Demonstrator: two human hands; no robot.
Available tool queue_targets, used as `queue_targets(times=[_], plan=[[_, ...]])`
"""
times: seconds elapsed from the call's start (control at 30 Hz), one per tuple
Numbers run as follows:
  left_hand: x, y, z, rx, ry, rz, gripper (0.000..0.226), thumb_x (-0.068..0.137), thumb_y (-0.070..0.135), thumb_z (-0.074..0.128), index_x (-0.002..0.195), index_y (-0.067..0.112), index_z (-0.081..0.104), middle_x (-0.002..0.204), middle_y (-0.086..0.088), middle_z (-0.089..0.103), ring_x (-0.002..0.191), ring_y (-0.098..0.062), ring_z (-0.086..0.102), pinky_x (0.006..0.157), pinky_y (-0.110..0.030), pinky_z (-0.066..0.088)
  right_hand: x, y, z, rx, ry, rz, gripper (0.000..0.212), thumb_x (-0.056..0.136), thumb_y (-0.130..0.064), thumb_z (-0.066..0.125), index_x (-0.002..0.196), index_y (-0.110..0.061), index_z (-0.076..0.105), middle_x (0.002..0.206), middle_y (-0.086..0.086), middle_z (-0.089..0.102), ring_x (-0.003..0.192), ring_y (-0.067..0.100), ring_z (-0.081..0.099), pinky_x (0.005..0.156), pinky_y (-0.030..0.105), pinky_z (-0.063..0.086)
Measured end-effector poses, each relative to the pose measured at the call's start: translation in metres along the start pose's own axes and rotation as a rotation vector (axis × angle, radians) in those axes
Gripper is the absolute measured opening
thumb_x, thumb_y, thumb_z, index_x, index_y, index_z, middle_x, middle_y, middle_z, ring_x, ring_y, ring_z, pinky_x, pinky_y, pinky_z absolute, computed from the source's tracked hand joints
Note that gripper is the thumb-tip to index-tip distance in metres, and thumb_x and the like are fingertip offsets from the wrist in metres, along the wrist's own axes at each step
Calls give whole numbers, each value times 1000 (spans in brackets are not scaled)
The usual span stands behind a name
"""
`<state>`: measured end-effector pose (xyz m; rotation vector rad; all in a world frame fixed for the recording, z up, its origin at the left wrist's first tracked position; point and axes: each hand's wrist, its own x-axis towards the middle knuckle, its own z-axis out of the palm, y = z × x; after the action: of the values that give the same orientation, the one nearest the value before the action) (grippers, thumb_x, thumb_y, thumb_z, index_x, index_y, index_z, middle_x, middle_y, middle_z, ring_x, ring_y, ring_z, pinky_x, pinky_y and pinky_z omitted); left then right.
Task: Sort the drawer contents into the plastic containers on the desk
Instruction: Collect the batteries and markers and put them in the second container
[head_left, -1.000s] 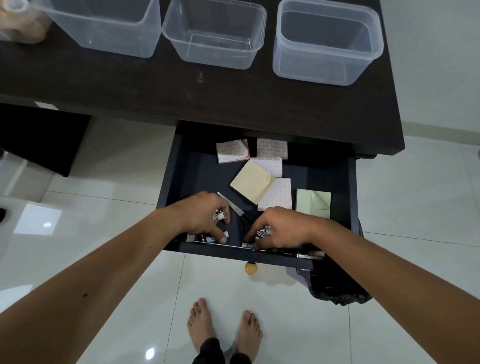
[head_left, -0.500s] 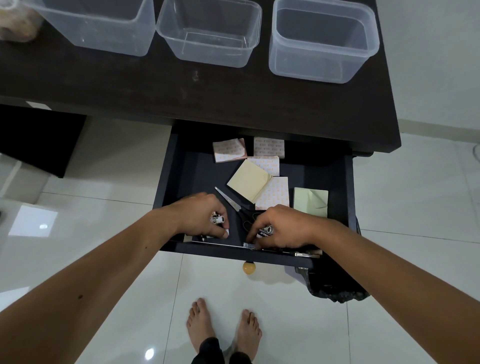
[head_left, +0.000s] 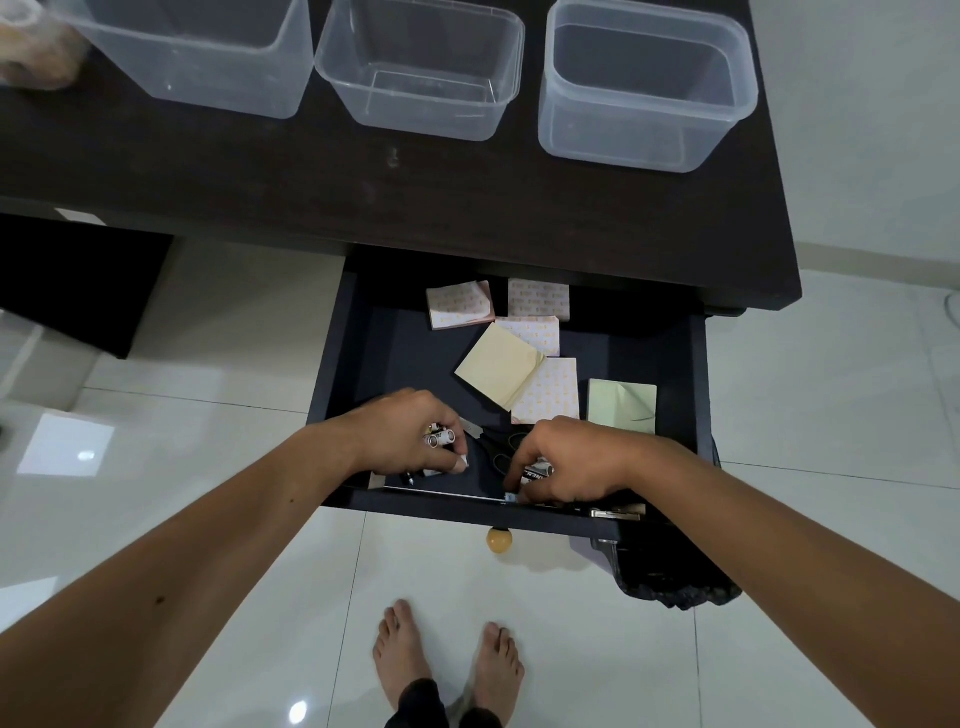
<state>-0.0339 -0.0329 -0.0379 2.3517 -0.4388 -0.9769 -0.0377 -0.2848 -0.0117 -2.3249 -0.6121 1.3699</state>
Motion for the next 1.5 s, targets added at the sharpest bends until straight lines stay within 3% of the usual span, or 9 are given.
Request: queue_targets(times=[0.13,0.33,0.5,0.6,0.7,0.87,0.97,1.1,1.5], plan=[[1,-1,1,-10,0,-6,18,83,51,82,95,39,76,97,18,72,95,-6,65,83,-33,55,-1,5,2,6,-34,-14,14,95,-40,71,107,-36,77,107,-10,73,89,17,74,92,41,57],[-1,-1,0,-24,-7,9,17,84,51,81,97,40,76,103,18,74,99,-5,66,90,-39,57,-11,8,-2,185,-30,-36,6,96,-34,75,102,-34,77,99,-11,76,83,15,76,82,29,59],[-4,7,-4,-108,14,44,10,93,38,77,102,34,76,100,23,71,98,1,64,89,-28,52,-19,9,-7,389,28,-47,11,97,-26,75,105,-19,73,94,5,78,73,22,73,70,30,59],[-7,12,-6,-139,43,48,10,96,36,75,104,30,75,105,12,68,98,-6,64,83,-23,49,-27,16,-17,501,65,-10,18,98,-26,73,116,-24,74,79,0,71,64,13,62,51,20,46],[-9,12,-6,-203,51,34,5,97,36,72,100,32,73,98,12,73,93,-7,68,79,-22,51,-34,25,-21,524,84,18,13,93,-25,80,105,-27,78,78,-3,71,65,14,64,48,23,45],[-10,13,-6,-253,89,38,5,99,36,70,101,32,71,95,16,73,88,2,67,76,-18,48,-33,33,-14,344,65,105,14,84,-18,84,88,-28,75,84,11,78,66,36,71,59,37,59],[-9,13,-6,-283,109,57,4,100,34,69,101,30,68,91,14,73,73,7,64,70,-16,46,-29,36,-8,178,75,95,19,83,-20,81,90,-37,79,96,0,77,79,30,75,71,40,65],[-8,12,-5,-375,105,92,5,101,32,68,98,30,64,87,11,74,70,2,63,68,-19,50,-22,31,-1,-35,42,64,23,87,-29,79,108,-38,80,111,-13,73,105,10,66,96,37,56],[-8,11,-3,-468,72,83,14,103,32,65,112,42,68,93,6,72,83,-15,69,74,-32,60,-25,32,-5,43,-16,35,11,91,-38,79,101,-39,77,107,-17,72,104,6,63,97,38,53]])
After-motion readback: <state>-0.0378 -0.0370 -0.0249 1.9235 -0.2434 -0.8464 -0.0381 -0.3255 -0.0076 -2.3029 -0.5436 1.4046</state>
